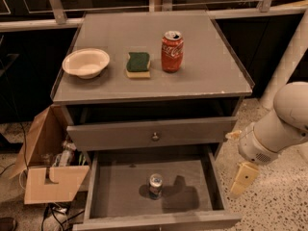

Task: Pick redbull can from middle drawer and place on counter

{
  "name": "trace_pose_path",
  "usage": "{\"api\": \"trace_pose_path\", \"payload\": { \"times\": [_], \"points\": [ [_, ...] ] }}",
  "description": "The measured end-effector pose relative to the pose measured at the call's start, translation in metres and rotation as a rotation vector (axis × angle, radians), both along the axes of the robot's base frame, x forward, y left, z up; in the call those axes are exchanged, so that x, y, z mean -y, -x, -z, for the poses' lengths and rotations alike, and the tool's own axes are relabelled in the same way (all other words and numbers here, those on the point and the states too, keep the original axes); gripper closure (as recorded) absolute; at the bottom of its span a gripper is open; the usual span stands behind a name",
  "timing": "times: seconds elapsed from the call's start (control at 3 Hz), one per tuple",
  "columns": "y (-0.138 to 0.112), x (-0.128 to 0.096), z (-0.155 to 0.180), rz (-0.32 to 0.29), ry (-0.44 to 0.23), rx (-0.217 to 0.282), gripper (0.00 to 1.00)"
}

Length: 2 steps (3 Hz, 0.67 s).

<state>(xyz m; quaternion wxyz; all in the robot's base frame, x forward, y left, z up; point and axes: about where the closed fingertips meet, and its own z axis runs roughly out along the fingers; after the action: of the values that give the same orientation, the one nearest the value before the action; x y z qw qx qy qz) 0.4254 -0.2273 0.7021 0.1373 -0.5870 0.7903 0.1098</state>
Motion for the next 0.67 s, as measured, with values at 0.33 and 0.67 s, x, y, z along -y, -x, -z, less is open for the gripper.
{"api": "trace_pose_path", "payload": {
  "times": [0.33,0.67],
  "points": [
    [0.0,0.0,0.0,0.0,0.0,0.0,0.0],
    [0.0,-0.003,0.02,0.021,-0.026,-0.015,0.0]
  ]
}}
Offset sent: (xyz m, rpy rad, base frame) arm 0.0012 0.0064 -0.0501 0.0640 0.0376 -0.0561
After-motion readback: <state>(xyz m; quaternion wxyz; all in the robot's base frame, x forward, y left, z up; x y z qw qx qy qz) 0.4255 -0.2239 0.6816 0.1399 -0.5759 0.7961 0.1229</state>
